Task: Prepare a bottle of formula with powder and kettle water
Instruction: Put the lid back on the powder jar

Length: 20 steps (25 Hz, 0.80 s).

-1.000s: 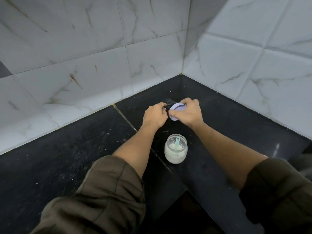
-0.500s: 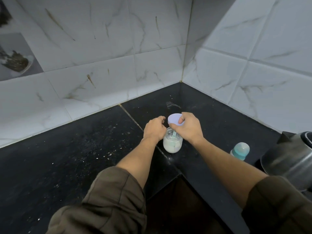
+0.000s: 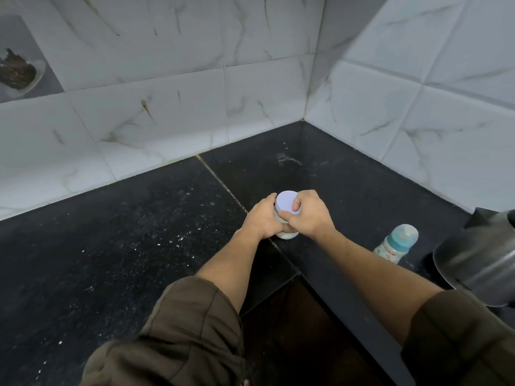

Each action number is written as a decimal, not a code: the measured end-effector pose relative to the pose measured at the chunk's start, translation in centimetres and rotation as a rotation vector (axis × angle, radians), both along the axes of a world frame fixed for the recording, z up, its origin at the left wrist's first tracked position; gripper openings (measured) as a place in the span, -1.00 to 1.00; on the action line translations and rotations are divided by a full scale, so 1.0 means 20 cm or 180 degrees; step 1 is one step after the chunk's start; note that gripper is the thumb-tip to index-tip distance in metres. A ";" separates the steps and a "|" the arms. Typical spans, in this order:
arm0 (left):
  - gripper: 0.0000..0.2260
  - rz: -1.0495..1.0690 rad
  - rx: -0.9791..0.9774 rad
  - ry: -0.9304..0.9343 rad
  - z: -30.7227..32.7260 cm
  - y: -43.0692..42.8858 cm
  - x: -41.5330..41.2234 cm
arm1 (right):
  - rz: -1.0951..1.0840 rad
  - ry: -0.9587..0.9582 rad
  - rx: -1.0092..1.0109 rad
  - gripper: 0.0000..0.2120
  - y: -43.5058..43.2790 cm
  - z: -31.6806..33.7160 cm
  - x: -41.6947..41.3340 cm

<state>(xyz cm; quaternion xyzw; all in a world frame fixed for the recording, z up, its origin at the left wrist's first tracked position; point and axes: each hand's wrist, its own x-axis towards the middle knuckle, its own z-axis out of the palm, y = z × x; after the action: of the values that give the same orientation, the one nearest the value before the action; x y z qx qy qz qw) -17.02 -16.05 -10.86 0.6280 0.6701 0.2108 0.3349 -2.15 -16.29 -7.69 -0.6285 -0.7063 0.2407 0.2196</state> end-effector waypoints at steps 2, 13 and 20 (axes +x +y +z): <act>-0.26 0.0045 0.0093 -0.0056 -0.01 0.01 0.01 | 0.0042 -0.0111 -0.0021 -0.64 0.01 -0.01 0.00; -0.29 0.0155 0.0218 -0.0224 -0.03 0.01 0.00 | -0.0139 -0.1042 0.0158 -0.27 0.04 0.01 -0.02; -0.29 0.0169 0.0211 -0.0249 -0.02 0.01 0.01 | -0.0311 -0.0894 0.0591 -0.54 0.05 0.07 0.07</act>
<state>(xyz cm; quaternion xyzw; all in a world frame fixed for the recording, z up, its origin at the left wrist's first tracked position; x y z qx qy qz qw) -16.90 -15.79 -11.20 0.6119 0.6656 0.2661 0.3341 -0.79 -15.36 -6.39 -0.6666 -0.7178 0.0733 0.1873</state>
